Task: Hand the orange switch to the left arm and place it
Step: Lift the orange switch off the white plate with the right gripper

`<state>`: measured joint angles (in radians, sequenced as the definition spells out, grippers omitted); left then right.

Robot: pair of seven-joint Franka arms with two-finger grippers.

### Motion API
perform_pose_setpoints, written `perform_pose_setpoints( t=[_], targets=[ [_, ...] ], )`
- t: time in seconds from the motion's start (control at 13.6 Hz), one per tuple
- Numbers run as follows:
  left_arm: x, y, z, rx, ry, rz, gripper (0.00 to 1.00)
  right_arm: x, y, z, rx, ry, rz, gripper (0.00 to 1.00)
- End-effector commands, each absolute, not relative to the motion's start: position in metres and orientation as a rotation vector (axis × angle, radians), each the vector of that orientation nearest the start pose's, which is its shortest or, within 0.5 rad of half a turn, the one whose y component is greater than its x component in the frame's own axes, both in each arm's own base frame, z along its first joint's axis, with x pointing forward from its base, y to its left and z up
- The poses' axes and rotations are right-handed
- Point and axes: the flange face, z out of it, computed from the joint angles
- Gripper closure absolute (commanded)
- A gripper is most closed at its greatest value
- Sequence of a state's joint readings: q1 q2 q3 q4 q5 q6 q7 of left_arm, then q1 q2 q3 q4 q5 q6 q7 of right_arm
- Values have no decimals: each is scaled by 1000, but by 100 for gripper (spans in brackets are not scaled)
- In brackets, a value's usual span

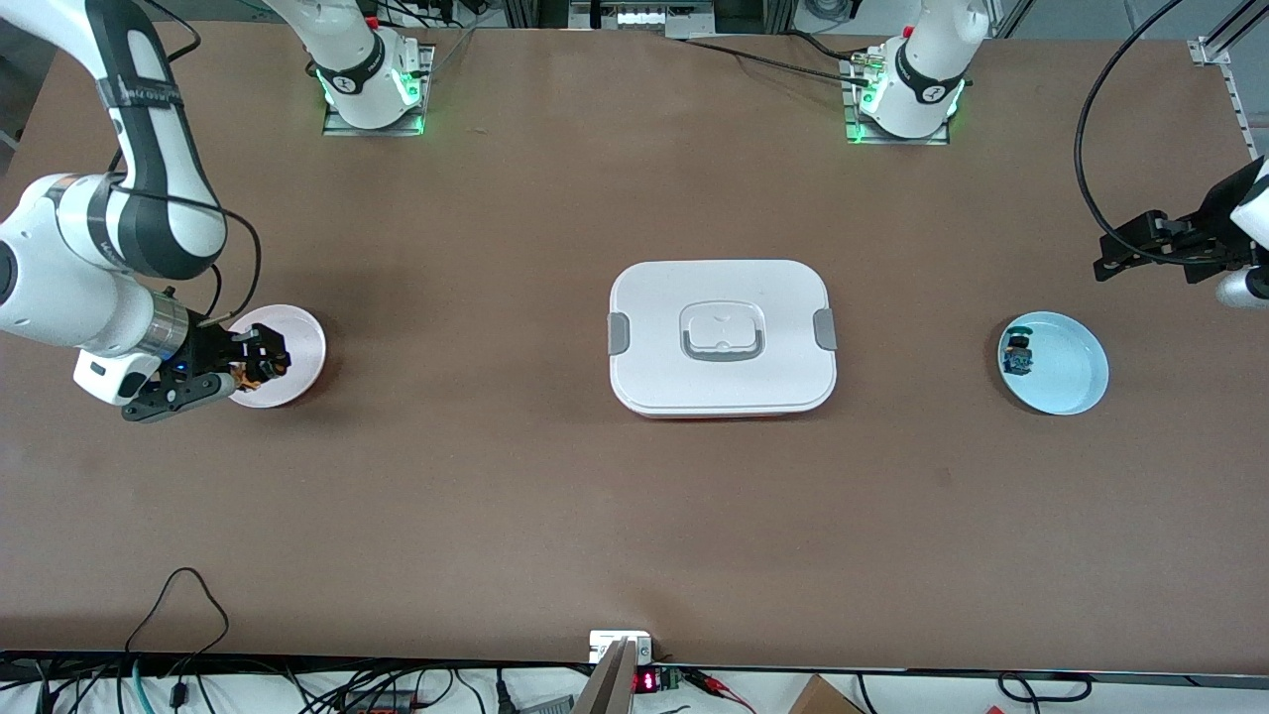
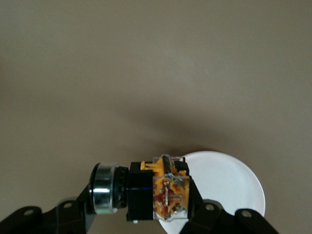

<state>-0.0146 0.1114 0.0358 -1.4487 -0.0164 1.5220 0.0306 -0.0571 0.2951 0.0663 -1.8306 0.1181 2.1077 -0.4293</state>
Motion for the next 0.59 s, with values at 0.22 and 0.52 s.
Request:
perform_pose_setpoints(
  t=[0.22, 0.52],
  targets=[
    [586, 8, 622, -3155, 60, 50, 0, 608, 132, 453, -2795, -809, -102, 96],
    [590, 9, 612, -3155, 48, 86, 0, 583, 209, 467, -2567, -1058, -136, 95]
  ],
)
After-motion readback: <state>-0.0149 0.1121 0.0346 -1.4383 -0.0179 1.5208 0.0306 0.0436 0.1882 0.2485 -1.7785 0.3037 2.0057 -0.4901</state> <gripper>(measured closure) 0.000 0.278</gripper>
